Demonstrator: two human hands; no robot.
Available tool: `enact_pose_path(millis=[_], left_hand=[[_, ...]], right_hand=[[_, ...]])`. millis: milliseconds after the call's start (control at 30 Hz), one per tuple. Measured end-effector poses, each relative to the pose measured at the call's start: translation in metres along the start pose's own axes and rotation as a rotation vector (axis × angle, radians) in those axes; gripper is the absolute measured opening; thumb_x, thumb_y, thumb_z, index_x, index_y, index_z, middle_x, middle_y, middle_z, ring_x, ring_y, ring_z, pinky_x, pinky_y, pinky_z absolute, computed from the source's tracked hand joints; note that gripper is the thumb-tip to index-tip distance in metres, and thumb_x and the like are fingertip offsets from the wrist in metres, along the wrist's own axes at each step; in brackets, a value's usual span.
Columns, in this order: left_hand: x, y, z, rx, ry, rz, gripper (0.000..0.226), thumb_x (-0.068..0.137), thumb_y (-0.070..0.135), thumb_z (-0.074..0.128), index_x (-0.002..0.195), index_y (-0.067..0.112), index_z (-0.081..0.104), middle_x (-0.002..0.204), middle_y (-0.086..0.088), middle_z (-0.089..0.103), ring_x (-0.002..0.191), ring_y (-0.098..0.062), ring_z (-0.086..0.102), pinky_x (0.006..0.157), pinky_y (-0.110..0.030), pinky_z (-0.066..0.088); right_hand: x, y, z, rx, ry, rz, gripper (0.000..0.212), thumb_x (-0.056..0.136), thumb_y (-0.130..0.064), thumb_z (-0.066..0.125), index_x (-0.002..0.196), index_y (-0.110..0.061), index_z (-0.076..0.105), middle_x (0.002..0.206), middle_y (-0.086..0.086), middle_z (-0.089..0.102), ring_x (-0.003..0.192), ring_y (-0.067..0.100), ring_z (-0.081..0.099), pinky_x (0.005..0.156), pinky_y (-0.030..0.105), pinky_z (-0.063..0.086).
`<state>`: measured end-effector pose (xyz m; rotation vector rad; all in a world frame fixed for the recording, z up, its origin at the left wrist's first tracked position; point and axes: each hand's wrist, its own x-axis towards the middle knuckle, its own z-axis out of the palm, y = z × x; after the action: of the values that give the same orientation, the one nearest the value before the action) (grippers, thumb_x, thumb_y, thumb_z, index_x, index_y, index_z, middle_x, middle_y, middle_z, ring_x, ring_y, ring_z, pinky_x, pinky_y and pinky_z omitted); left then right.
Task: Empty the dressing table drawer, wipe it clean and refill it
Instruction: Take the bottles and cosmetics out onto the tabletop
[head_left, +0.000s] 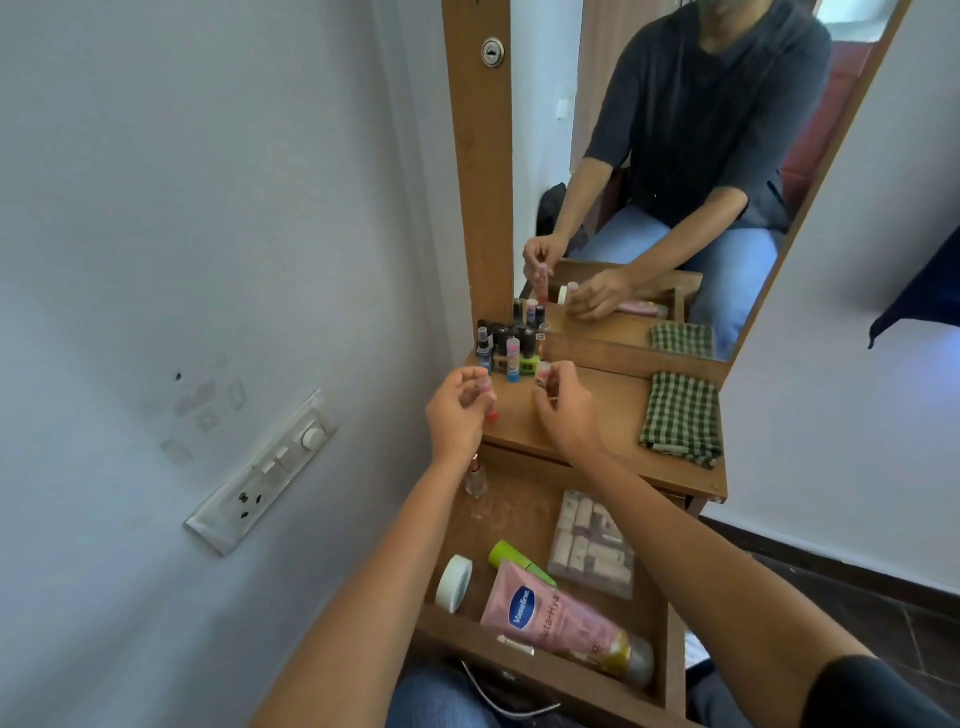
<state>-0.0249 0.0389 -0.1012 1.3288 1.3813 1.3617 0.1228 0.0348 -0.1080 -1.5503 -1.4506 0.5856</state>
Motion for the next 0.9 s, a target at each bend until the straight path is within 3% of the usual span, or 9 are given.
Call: enact_pose_path(millis=[100,200,267,400,467,600,700,900], left_hand=[[0.004,-0.005,0.008,0.061,0.002,0.047,0.022,0.088,0.005,0.063,0.107,0.017,0.062,0.093,0.005,0.067,0.085,-0.012,0.067,0.066,-0.021,0.057],[0.012,-0.011,0.016,0.158,0.019,0.124,0.027,0.089,0.010,0.063,0.115,0.015,0.060,0.094,0.014,0.062,0.083,0.005,0.059,0.070,-0.009,0.050],[0.017,-0.016,0.021,0.201,0.026,0.168,0.031,0.087,0.010,0.064,0.117,0.016,0.058,0.097,0.013,0.061,0.087,0.005,0.058,0.076,-0.006,0.045],[0.023,-0.029,0.030,0.224,0.036,0.260,0.034,0.086,0.009,0.065,0.117,0.018,0.060,0.102,0.007,0.066,0.095,-0.007,0.064,0.086,-0.021,0.051],[0.028,-0.031,0.032,0.223,0.080,0.245,0.032,0.085,0.010,0.066,0.115,0.020,0.061,0.103,0.007,0.066,0.096,-0.009,0.064,0.087,-0.026,0.052],[0.039,-0.033,0.034,0.283,0.099,0.190,0.033,0.086,0.017,0.067,0.118,0.020,0.060,0.107,0.004,0.068,0.098,-0.009,0.064,0.087,-0.025,0.052],[0.037,-0.042,0.035,0.415,0.086,0.231,0.026,0.086,0.020,0.067,0.111,0.022,0.061,0.100,0.004,0.069,0.090,-0.012,0.065,0.082,-0.034,0.055],[0.034,-0.042,0.041,0.520,0.153,0.182,0.016,0.087,0.018,0.065,0.103,0.015,0.062,0.094,-0.001,0.065,0.087,-0.017,0.062,0.076,-0.032,0.052]], right_hand=[[0.000,0.009,0.006,-0.016,-0.042,0.001,0.019,0.087,-0.008,0.061,0.102,-0.014,0.050,0.089,-0.002,0.061,0.079,0.012,0.057,0.069,0.021,0.045],[0.007,0.016,0.013,-0.029,-0.035,-0.004,0.023,0.083,-0.008,0.065,0.097,-0.019,0.052,0.087,-0.005,0.060,0.078,0.009,0.056,0.068,0.017,0.043],[0.015,0.018,0.018,-0.040,-0.025,-0.020,0.022,0.082,-0.007,0.066,0.096,-0.018,0.054,0.088,-0.003,0.060,0.079,0.011,0.057,0.070,0.020,0.046],[0.033,0.022,0.025,-0.056,0.043,-0.005,0.020,0.079,-0.004,0.068,0.096,-0.012,0.061,0.091,0.003,0.061,0.082,0.016,0.058,0.075,0.029,0.052],[0.040,0.024,0.028,-0.056,0.067,0.020,0.016,0.079,-0.005,0.069,0.092,-0.011,0.062,0.088,0.003,0.061,0.078,0.015,0.057,0.072,0.027,0.050],[0.043,0.023,0.030,-0.027,0.081,0.030,0.016,0.080,-0.004,0.068,0.092,-0.013,0.061,0.083,-0.003,0.059,0.073,0.008,0.052,0.063,0.010,0.039],[0.042,0.024,0.031,0.023,0.088,0.040,0.018,0.081,-0.002,0.067,0.094,-0.013,0.060,0.083,-0.003,0.060,0.072,0.007,0.053,0.065,0.012,0.041],[0.044,0.025,0.033,-0.005,0.097,0.049,0.020,0.080,-0.003,0.067,0.092,-0.016,0.059,0.087,-0.001,0.061,0.076,0.010,0.056,0.069,0.021,0.048]])
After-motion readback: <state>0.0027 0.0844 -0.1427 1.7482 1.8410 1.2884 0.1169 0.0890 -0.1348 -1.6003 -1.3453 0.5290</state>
